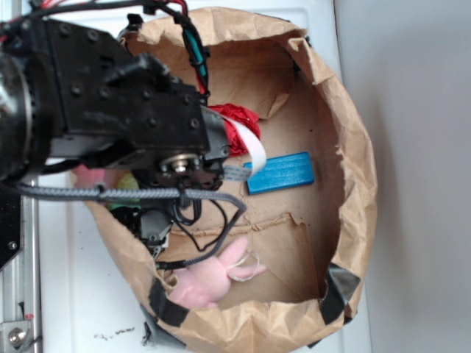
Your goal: Grab the green animal.
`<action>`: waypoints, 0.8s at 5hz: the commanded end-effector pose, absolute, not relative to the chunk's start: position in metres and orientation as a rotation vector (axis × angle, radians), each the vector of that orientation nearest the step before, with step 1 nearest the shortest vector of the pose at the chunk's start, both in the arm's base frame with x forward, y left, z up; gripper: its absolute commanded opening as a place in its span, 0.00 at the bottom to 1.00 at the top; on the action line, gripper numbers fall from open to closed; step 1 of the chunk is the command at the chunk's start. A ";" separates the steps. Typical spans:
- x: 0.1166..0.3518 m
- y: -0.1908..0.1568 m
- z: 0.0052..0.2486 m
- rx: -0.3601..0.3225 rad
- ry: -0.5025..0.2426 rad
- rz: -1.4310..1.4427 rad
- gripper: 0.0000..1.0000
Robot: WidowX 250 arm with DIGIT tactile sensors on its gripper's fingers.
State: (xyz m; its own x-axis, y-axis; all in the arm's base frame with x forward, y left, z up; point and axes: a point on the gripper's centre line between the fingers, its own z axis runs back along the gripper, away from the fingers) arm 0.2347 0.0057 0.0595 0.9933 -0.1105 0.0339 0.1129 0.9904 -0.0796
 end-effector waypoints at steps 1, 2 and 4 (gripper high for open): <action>0.225 0.000 0.045 -0.009 -0.124 -0.147 1.00; 0.215 -0.002 0.037 -0.004 -0.117 -0.155 1.00; 0.190 -0.013 0.022 0.032 -0.090 -0.155 1.00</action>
